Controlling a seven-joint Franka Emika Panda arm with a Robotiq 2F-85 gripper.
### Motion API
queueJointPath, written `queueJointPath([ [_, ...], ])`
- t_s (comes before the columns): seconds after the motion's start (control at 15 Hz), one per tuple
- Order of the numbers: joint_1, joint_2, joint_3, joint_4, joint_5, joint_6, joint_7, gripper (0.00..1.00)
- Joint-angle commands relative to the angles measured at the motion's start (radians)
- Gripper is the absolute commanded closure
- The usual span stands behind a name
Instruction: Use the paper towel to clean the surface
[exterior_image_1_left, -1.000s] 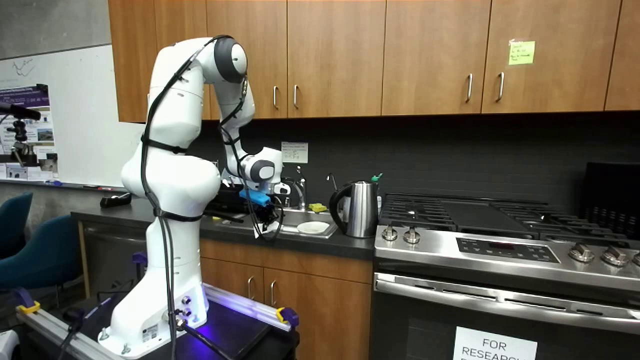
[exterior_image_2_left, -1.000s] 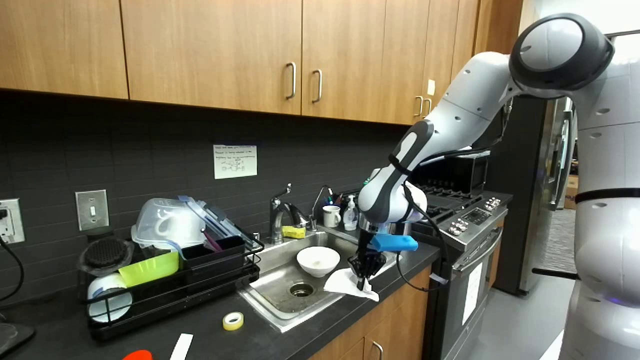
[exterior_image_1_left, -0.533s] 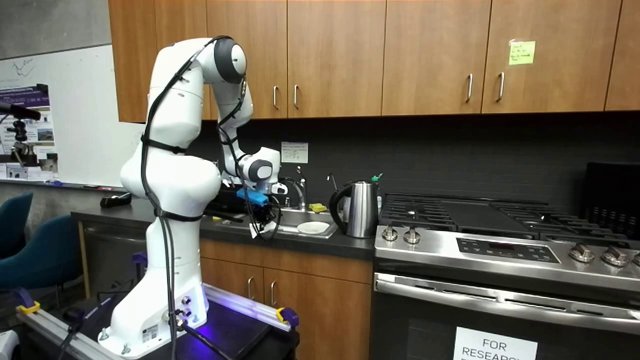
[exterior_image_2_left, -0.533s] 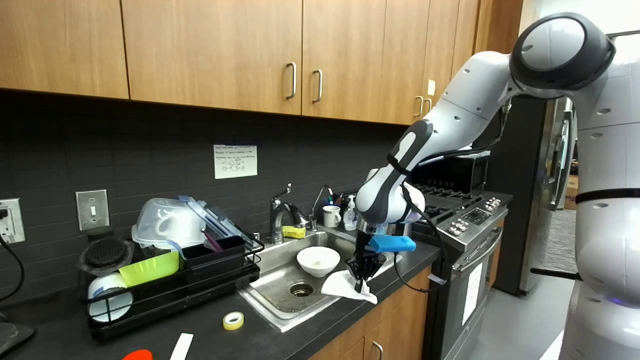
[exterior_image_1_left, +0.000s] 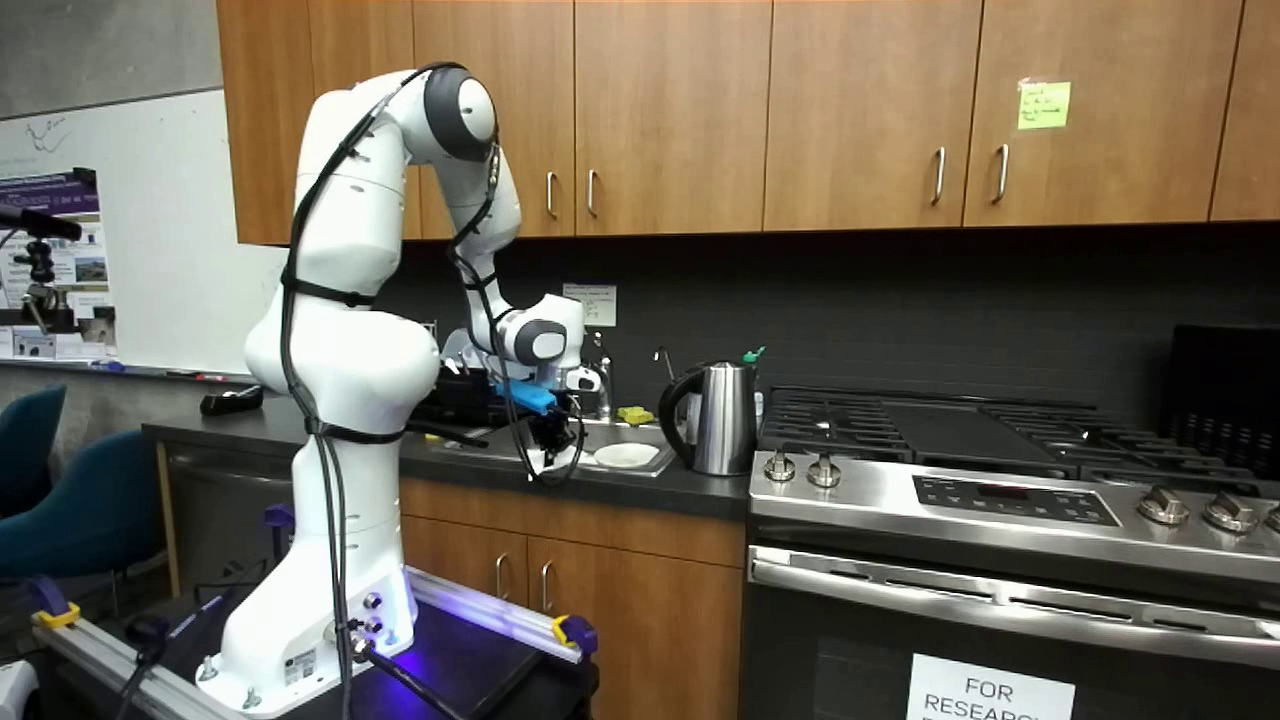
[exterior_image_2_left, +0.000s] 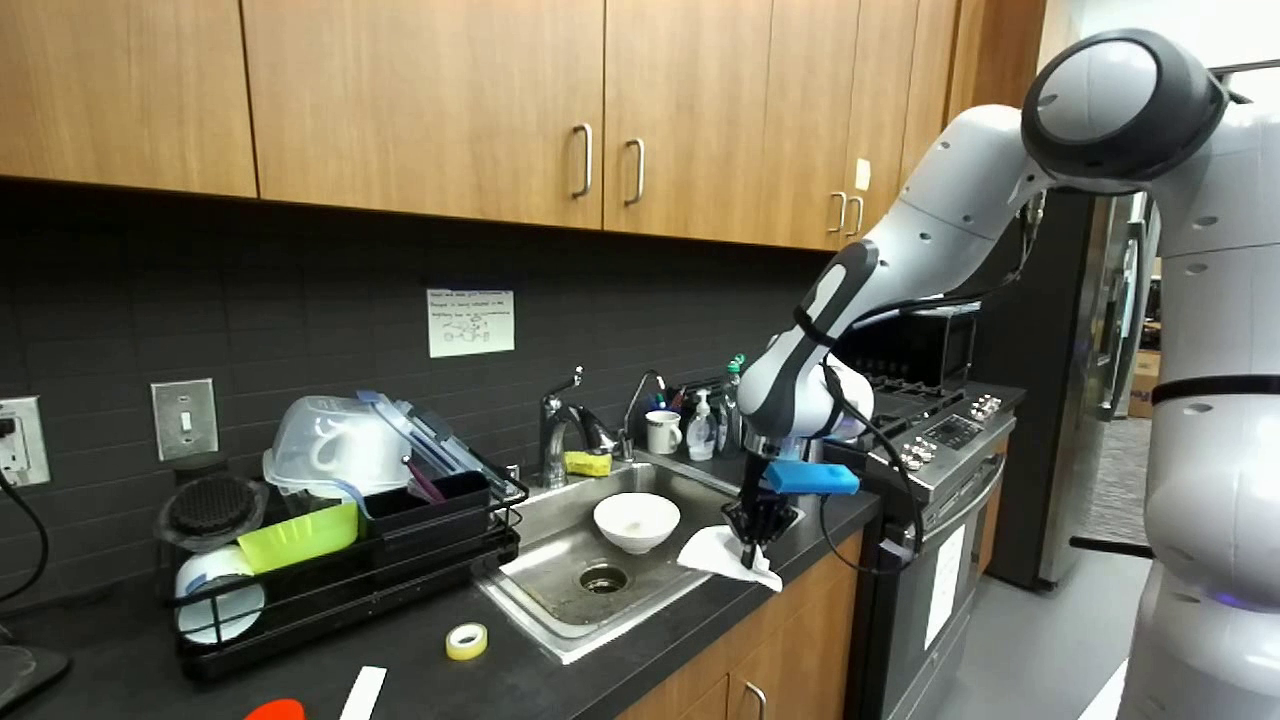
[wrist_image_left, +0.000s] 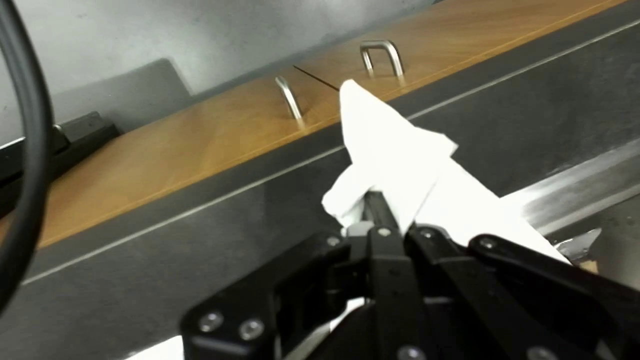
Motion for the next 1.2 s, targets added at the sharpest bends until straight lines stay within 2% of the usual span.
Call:
queueJointPath([
  [0.0,-0.039,-0.036,-0.048,-0.06,-0.009,0.021,-0.004,1.0],
  [0.27,-0.067,-0.053,-0.09,-0.08,-0.02,0.027,0.002,1.0],
  [0.53,-0.066,-0.082,-0.102,-0.094,-0.035,0.03,0.008,1.0],
  [0.93,-0.04,-0.166,-0.101,-0.131,-0.201,0.037,0.11,1.0],
  [1.13,-0.021,-0.195,-0.082,-0.136,-0.232,0.03,0.137,1.0],
])
